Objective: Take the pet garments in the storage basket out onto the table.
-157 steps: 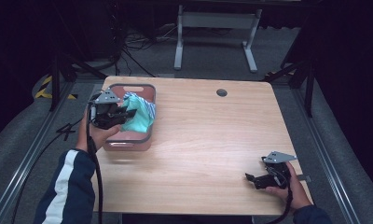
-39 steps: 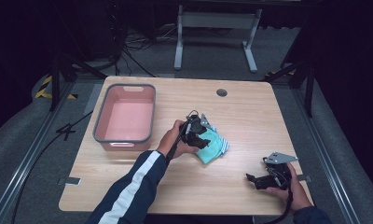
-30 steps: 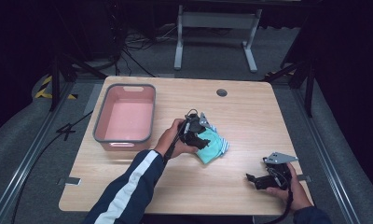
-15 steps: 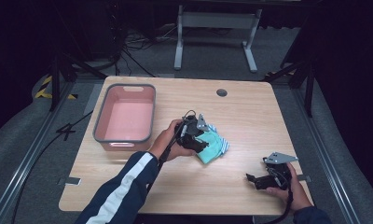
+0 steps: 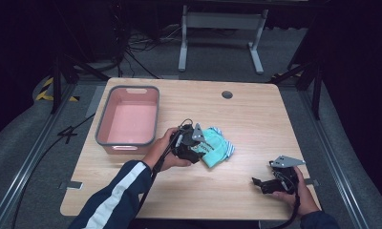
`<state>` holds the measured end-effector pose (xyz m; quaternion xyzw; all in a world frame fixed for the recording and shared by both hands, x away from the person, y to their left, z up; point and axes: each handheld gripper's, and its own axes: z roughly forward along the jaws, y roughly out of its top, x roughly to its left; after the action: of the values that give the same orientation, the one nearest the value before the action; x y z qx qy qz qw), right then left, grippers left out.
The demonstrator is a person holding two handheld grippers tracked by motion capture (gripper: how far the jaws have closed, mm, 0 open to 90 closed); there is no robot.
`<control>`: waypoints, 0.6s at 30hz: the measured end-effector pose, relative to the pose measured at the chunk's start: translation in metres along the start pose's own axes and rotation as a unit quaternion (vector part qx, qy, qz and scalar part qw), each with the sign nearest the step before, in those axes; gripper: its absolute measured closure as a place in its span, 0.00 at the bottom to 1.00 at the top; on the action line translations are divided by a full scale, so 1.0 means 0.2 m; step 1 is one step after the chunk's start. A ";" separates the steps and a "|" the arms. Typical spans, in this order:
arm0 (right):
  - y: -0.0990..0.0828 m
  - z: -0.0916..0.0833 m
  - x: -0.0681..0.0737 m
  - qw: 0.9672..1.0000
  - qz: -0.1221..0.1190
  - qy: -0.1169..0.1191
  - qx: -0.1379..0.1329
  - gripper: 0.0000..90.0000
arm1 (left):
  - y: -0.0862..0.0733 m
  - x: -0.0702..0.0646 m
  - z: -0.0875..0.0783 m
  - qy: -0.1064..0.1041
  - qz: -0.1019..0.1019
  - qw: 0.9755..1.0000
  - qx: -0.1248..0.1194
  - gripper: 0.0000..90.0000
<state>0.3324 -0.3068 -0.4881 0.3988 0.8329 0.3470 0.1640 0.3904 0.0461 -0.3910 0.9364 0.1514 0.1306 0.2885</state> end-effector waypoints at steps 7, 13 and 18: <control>0.00 0.00 0.00 1.000 0.000 0.000 0.000 0.01 | -0.07 -0.03 -0.02 0.005 0.015 1.000 0.019 0.43; 0.00 0.00 0.00 1.000 0.001 0.000 0.000 0.01 | -0.14 -0.04 -0.05 0.009 0.022 0.999 0.031 0.42; 0.00 0.00 0.00 1.000 0.001 0.000 0.000 0.01 | -0.22 -0.05 -0.08 0.005 0.022 0.999 0.033 0.40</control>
<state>0.3320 -0.3068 -0.4881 0.3997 0.8324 0.3471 0.1639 0.3668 0.0855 -0.4055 0.9478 0.1361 0.1364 0.2540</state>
